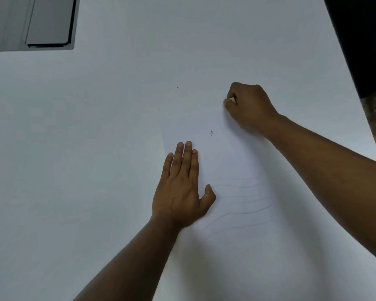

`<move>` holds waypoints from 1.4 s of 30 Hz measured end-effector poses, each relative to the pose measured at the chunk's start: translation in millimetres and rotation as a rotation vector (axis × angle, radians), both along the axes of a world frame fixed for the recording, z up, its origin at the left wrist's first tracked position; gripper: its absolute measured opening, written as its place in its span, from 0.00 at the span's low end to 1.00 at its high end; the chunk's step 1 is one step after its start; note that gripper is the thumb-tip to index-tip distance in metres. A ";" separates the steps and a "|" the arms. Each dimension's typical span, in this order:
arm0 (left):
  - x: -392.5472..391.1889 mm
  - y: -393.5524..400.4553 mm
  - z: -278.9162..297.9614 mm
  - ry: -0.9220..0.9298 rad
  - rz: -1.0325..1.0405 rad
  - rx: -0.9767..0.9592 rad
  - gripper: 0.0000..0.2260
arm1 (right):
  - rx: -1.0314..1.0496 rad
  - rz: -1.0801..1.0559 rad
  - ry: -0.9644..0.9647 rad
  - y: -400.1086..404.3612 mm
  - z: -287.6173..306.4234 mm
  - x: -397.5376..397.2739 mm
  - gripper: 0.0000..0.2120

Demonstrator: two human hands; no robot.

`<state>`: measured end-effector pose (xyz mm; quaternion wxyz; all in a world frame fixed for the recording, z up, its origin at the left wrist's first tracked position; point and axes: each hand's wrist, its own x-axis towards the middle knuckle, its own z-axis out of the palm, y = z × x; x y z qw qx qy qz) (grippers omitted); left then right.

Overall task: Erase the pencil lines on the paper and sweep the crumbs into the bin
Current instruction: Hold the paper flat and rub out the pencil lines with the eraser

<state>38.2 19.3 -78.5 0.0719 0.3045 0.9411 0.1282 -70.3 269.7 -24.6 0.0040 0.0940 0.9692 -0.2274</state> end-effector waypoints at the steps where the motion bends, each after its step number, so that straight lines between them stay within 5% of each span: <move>1: -0.1 0.2 0.2 -0.003 -0.001 -0.004 0.38 | -0.042 -0.037 0.023 2.1 1.5 2.7 0.06; 5: -1.4 0.9 0.1 0.006 -0.003 -0.004 0.39 | -0.139 -0.044 0.120 -8.2 1.1 33.0 0.05; 10: -1.1 0.8 0.6 0.023 -0.008 -0.005 0.39 | 0.014 0.167 0.094 -22.8 -10.7 50.8 0.08; 15: -1.4 -0.1 2.2 -0.006 -0.013 0.001 0.37 | 0.020 -0.102 0.090 15.4 -4.9 28.4 0.07; 24: -1.6 -0.2 7.4 -0.056 -0.007 0.090 0.36 | -0.607 -0.403 0.211 -109.4 6.5 163.4 0.06; 31: -8.2 -6.0 13.3 -0.171 0.059 0.233 0.38 | -0.617 -0.592 0.259 -142.4 -12.4 170.9 0.11; 42: -72.9 -73.5 18.5 -0.089 -0.253 -0.137 0.50 | -0.499 -0.547 0.180 -139.0 -12.7 151.4 0.07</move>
